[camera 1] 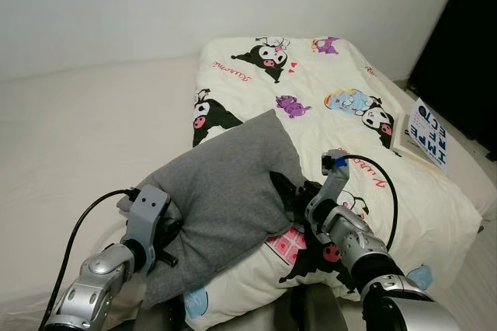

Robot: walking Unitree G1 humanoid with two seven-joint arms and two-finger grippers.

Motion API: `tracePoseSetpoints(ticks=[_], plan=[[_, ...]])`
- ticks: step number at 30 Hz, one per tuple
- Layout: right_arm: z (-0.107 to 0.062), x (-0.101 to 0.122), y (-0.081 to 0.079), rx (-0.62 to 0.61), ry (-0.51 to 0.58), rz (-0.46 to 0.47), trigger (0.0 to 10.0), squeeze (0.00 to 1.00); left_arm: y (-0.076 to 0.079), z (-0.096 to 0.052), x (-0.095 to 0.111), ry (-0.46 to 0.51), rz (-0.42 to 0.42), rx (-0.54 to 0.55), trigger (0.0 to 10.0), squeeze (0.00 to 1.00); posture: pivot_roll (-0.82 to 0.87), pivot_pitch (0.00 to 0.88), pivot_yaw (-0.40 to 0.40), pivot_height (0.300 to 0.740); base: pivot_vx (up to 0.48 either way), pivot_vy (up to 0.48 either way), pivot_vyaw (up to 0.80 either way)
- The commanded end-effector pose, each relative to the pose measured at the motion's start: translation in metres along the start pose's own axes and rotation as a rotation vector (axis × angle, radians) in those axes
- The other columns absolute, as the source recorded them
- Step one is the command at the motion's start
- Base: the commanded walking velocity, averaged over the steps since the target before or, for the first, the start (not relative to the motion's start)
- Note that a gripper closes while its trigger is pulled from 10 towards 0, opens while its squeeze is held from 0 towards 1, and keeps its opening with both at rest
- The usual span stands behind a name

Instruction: Clean up the room

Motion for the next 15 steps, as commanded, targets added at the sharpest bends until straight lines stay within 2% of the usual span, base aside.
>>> tracePoseSetpoints(ticks=[1, 7, 9, 11, 15], plan=[[0.006, -0.032, -0.031, 0.073, -0.113, 0.011, 0.0, 0.00, 0.022, 0.010, -0.022, -0.073, -0.014, -0.066, 0.0, 0.00, 0.05, 0.263, -0.014, 0.577, 0.000, 0.000, 0.00], [0.004, -0.032, -0.024, 0.030, -0.122, -0.029, 0.0, 0.00, 0.024, 0.010, -0.022, -0.066, -0.029, -0.070, 0.0, 0.00, 0.05, 0.255, -0.012, 0.577, 0.000, 0.000, 0.00], [0.005, -0.030, -0.021, 0.001, -0.118, -0.058, 0.0, 0.00, 0.023, 0.010, -0.018, -0.039, -0.099, -0.058, 0.0, 0.00, 0.05, 0.250, -0.012, 0.577, 0.000, 0.000, 0.00], [0.005, -0.030, -0.021, 0.001, -0.118, -0.058, 0.0, 0.00, 0.023, 0.010, -0.018, -0.039, -0.099, -0.058, 0.0, 0.00, 0.05, 0.250, -0.012, 0.577, 0.000, 0.000, 0.00], [0.010, -0.013, -0.027, 0.005, -0.047, -0.061, 0.0, 0.00, 0.021, 0.006, -0.003, 0.041, -0.340, -0.026, 0.0, 0.00, 0.04, 0.228, -0.018, 0.577, 0.000, 0.000, 0.00]])
Point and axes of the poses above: a point about 5 cm out from each wrist's last joint towards the gripper, its own z axis pointing out of the wrist towards the gripper, its own x axis along the axis of the wrist's last joint, y = z × x, the point moved 6 cm from there along z, pointing out of the wrist towards the gripper, and after that the axes turned 15 degrees about -z, right-handed, at the moved point
